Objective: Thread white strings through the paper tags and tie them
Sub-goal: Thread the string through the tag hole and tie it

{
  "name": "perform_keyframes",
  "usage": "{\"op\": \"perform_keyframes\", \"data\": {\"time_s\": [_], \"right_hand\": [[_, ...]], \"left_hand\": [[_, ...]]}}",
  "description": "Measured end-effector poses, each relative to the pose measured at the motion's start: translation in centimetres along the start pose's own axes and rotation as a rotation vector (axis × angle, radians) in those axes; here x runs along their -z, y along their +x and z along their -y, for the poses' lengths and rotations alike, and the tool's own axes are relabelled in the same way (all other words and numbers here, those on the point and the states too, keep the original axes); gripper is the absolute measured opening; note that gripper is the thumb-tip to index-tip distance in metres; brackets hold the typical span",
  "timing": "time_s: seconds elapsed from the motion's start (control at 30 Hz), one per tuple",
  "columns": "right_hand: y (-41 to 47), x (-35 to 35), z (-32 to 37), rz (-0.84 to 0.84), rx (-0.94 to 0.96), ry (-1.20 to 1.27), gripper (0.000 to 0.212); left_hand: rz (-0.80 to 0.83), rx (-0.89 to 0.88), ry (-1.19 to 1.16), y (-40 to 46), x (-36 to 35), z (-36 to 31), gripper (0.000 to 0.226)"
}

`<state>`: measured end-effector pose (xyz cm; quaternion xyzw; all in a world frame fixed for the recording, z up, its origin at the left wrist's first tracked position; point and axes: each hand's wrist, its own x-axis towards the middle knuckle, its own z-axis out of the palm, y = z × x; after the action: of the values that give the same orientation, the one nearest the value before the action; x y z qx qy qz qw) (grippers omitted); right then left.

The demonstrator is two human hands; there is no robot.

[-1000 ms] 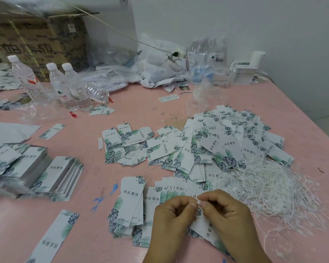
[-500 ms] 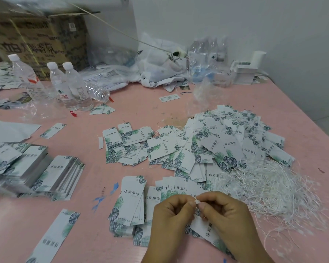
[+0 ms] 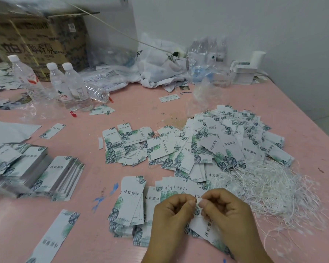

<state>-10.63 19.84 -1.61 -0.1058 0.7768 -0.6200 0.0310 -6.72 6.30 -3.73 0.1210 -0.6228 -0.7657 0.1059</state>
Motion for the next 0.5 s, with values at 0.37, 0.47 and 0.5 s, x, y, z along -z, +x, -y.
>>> {"op": "perform_keyframes", "data": {"time_s": [0.37, 0.47, 0.5], "right_hand": [[0.07, -0.3, 0.19, 0.028, -0.058, 0.091, 0.028], [-0.11, -0.56, 0.35, 0.021, -0.022, 0.079, 0.029], [-0.15, -0.58, 0.39, 0.03, -0.025, 0.086, 0.03]], "left_hand": [[0.019, -0.04, 0.013, -0.05, -0.19, 0.08, 0.007], [-0.008, -0.066, 0.057, -0.11, -0.21, 0.36, 0.008], [-0.01, -0.071, 0.061, -0.11, -0.19, 0.38, 0.008]]}}
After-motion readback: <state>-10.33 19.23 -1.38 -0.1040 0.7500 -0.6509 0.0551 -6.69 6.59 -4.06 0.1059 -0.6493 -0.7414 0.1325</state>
